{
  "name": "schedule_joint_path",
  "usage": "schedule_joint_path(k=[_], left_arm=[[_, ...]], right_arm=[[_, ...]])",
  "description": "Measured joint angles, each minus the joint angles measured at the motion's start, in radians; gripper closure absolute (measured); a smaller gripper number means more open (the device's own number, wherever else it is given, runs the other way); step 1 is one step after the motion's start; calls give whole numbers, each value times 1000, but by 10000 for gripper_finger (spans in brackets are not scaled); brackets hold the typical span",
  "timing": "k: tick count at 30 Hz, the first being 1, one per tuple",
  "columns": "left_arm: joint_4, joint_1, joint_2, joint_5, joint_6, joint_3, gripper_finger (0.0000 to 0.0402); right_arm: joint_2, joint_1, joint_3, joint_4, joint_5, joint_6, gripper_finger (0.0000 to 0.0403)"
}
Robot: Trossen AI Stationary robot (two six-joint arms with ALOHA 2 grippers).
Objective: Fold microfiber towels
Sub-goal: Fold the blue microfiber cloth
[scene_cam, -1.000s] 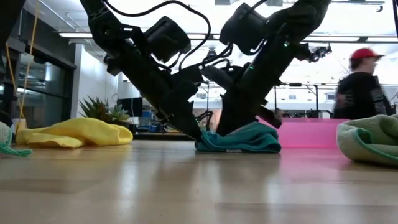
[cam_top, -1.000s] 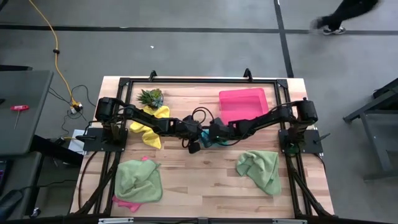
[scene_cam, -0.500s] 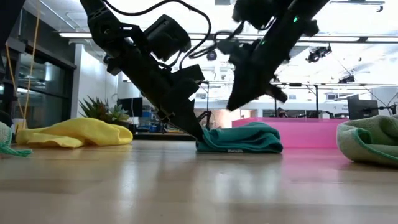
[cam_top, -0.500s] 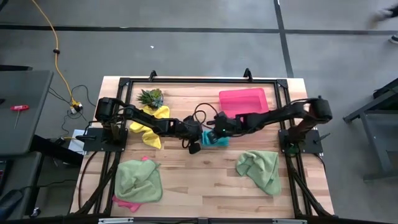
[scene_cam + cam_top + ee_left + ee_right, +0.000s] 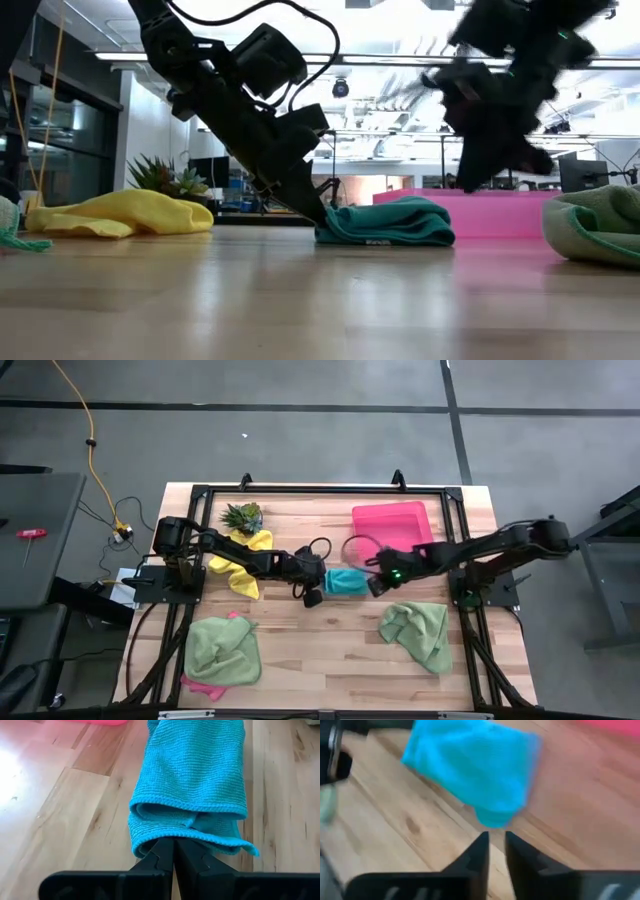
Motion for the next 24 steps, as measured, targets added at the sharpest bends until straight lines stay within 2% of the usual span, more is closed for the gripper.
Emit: schedule_joint_path(k=[3,6,11,14,18,24], left_arm=[[0,0,0,0,0,0,402],[1,0,0,-1,0,0,402],[1,0,0,-1,0,0,402],[0,0,0,-2,0,0,401],[0,0,0,-2,0,0,401],[-4,0,0,-2,-6,0,402]], right_arm=[[-64,-11,-145,252,13,129,288],[-77,-28,-227,405,40,197,234],[-17,-59,-235,450,39,183,168],[43,-72,-208,499,23,144,150],[138,-80,-165,514,-48,82,146],[273,-80,-105,533,-42,54,146]])
